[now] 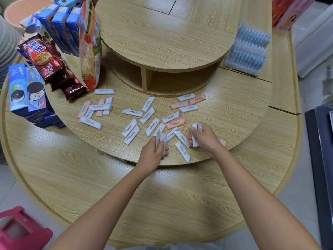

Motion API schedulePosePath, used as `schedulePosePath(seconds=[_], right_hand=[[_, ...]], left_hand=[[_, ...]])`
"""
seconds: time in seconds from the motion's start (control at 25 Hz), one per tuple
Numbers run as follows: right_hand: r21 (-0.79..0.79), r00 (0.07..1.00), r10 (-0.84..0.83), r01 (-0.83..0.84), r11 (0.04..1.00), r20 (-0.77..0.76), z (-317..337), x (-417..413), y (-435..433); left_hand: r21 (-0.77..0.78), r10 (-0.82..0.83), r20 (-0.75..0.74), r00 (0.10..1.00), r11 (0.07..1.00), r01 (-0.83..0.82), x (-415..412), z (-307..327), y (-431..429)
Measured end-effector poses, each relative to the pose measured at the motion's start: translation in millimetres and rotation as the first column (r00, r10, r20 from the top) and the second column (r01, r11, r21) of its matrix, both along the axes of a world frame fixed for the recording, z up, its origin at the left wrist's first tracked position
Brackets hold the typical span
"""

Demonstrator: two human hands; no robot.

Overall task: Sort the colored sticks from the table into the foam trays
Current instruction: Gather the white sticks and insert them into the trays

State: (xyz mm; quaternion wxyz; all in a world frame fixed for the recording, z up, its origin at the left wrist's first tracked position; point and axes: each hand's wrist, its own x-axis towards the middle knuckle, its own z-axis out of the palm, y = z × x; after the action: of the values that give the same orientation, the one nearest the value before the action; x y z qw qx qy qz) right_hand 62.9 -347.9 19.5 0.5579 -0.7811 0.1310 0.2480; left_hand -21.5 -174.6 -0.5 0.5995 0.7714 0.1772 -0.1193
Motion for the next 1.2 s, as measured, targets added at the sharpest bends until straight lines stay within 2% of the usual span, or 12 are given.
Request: schedulePosePath(seconds=[0.04, 0.08, 0.2, 0.28, 0.36, 0.44, 0.52, 0.6, 0.76, 0.92, 1.04, 1.2], right_hand=[[-0.03, 1.0, 0.03, -0.03, 0.999, 0.008, -1, -1, 1], [-0.07, 0.998, 0.054, -0.052, 0.996, 0.019, -3, -1, 1], [-0.137, 0.993, 0.116, -0.111, 0.984, 0.032, -10, -3, 6], [-0.199, 0.985, 0.164, -0.152, 0.968, 0.046, -14, -5, 12], [-0.35, 0.969, 0.227, -0.181, 0.919, 0.094, -18, -7, 18], [-0.452, 0.957, 0.27, -0.194, 0.871, 0.108, -19, -8, 21], [-0.502, 0.954, 0.289, -0.211, 0.839, 0.081, -20, -8, 22], [-0.514, 0.959, 0.277, -0.213, 0.831, 0.051, -20, -6, 22], [-0.517, 0.964, 0.266, -0.217, 0.828, 0.022, -23, -1, 21], [-0.512, 0.968, 0.248, -0.195, 0.837, 0.037, -24, -1, 16], [-0.482, 0.963, 0.266, -0.211, 0.851, 0.048, -19, -2, 13], [-0.364, 0.98, 0.194, -0.17, 0.916, 0.031, -14, -5, 3]], left_hand=[[-0.147, 0.065, -0.05, 0.997, 0.986, -0.072, 2, 4, 0], [-0.214, 0.094, -0.092, 0.991, 0.97, -0.112, 5, 4, 1], [-0.22, 0.105, -0.205, 0.973, 0.964, -0.15, 18, 7, 3], [-0.138, 0.093, -0.235, 0.968, 0.982, -0.128, 28, 9, 3], [0.053, 0.011, -0.203, 0.979, 0.999, -0.001, 36, 9, 3], [0.314, -0.1, -0.151, 0.983, 0.939, 0.144, 39, 6, 1], [0.465, -0.134, -0.115, 0.984, 0.868, 0.173, 40, 4, -2], [0.536, -0.111, -0.105, 0.988, 0.831, 0.15, 44, 2, -3], [0.661, -0.14, -0.173, 0.975, 0.717, 0.22, 54, 0, -7], [0.696, -0.16, -0.247, 0.956, 0.657, 0.289, 60, 3, -10], [0.633, -0.176, -0.264, 0.948, 0.71, 0.308, 61, 7, -9], [0.308, -0.156, -0.145, 0.977, 0.931, 0.194, 49, 10, -4]])
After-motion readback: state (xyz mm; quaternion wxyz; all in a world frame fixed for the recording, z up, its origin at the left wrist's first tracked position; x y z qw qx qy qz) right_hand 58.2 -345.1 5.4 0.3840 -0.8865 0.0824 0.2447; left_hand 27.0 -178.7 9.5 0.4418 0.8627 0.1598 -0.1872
